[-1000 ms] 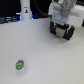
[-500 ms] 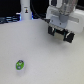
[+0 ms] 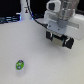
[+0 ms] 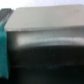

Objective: Open the kcup holder, insert the kcup into the holder, and close the kcup holder

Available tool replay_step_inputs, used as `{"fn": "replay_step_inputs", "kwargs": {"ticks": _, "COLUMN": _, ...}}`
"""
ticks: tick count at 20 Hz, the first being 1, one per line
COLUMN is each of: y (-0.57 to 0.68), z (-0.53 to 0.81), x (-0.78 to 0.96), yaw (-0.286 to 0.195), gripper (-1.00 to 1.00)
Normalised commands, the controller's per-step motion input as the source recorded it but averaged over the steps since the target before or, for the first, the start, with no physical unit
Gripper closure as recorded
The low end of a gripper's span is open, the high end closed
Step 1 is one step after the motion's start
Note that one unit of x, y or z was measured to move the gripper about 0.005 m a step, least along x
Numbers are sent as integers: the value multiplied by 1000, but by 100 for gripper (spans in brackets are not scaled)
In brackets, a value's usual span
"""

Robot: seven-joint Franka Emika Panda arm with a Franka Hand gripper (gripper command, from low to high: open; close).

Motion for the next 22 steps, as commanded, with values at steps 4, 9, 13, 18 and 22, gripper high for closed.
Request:
{"fn": "replay_step_inputs", "kwargs": {"ticks": 4, "y": -151, "z": 218, "x": 253, "yaw": -79, "gripper": -100}}
{"fn": "replay_step_inputs", "kwargs": {"ticks": 9, "y": -458, "z": 314, "x": 342, "yaw": -151, "gripper": -100}}
{"fn": "replay_step_inputs", "kwargs": {"ticks": 13, "y": -654, "z": 206, "x": 268, "yaw": -195, "gripper": -100}}
{"fn": "replay_step_inputs", "kwargs": {"ticks": 18, "y": -676, "z": 132, "x": 179, "yaw": -203, "gripper": -100}}
{"fn": "replay_step_inputs", "kwargs": {"ticks": 22, "y": -680, "z": 81, "x": 102, "yaw": -209, "gripper": -100}}
